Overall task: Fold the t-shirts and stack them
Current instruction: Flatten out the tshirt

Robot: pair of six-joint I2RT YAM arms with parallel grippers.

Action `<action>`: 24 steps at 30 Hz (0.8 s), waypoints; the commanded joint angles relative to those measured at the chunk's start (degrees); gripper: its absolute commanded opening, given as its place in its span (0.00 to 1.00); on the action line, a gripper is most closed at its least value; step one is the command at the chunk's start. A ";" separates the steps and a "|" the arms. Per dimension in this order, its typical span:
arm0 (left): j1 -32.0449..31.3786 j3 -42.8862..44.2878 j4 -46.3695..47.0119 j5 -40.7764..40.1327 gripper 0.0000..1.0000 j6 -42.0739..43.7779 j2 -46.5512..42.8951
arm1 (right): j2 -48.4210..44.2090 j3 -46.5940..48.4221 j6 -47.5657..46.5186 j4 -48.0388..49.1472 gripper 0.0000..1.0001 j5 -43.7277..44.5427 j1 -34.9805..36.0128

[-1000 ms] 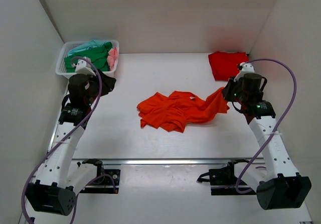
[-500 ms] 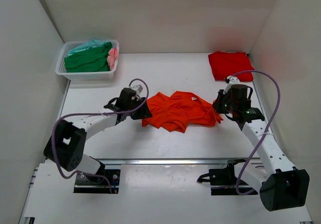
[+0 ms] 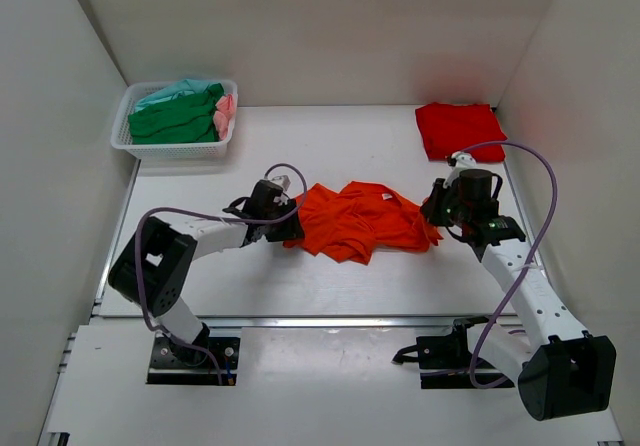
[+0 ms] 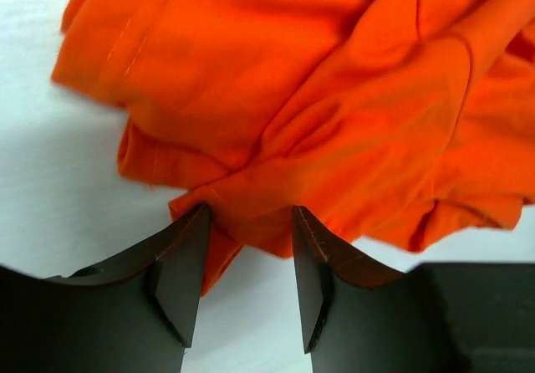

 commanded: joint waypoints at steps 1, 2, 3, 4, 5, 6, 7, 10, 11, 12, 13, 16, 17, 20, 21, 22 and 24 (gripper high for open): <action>-1.14 3.70 -0.55 -3.20 0.47 1.24 3.19 | 0.16 -0.18 0.30 2.55 0.00 -0.17 0.34; -1.05 4.15 -0.74 -3.55 0.41 1.16 3.38 | -0.10 -0.09 0.39 2.73 0.00 -0.51 0.52; -1.05 5.29 -1.35 -3.99 0.21 1.51 4.16 | -0.10 -0.17 0.48 2.73 0.00 -0.34 0.43; -0.97 5.65 -1.96 -3.39 0.01 1.77 3.99 | -0.28 -0.09 0.30 2.38 0.00 -0.69 0.60; -0.62 6.00 -2.49 -3.82 0.00 1.86 3.64 | -0.10 0.09 0.04 2.38 0.00 -0.78 0.26; -0.61 6.70 -3.28 -3.82 0.00 2.04 2.60 | -0.54 0.52 -0.14 2.03 0.00 -0.87 0.51; -0.18 6.97 -4.85 -3.56 0.00 2.47 0.32 | -0.54 0.70 -0.66 1.68 0.00 -0.96 -0.09; 2.98 10.90 -8.98 -3.03 0.00 3.61 -7.14 | -0.80 5.43 -2.41 -0.34 0.00 -1.92 -2.11; 4.12 14.67 -10.48 -3.12 0.00 3.97 -8.65 | -0.63 7.19 -2.77 -0.87 0.00 -1.84 -2.47; 6.66 18.97 -14.76 -3.12 0.00 5.19 -11.97 | -0.19 12.52 -3.64 -1.75 0.00 -1.75 -3.25; 8.34 21.27 -15.58 -3.12 0.00 5.55 -14.53 | -0.28 14.48 -4.35 -1.93 0.00 -2.01 -4.13; 13.08 32.50 -20.15 -4.52 0.00 6.34 -20.68 | -0.45 24.48 -4.97 -3.43 0.00 -2.27 -6.85; 15.27 36.90 -21.90 -4.61 0.00 6.43 -21.49 | -0.63 27.92 -4.71 -3.60 0.00 -2.54 -7.47; 18.89 47.97 -27.08 -4.26 0.00 8.10 -23.34 | -1.06 34.70 -3.74 -3.51 0.00 -4.20 -10.11; 18.64 52.19 -28.50 -4.96 0.00 9.24 -23.69 | -1.94 36.28 -2.78 -2.64 0.00 -5.43 -10.64; 18.37 53.97 -29.12 -6.18 0.00 10.12 -24.21 | -2.56 36.82 -2.25 -2.11 0.00 -5.87 -10.73; 17.93 59.59 -30.44 -9.35 0.00 11.53 -24.75 | -4.83 37.62 -1.28 -1.41 0.00 -6.58 -10.21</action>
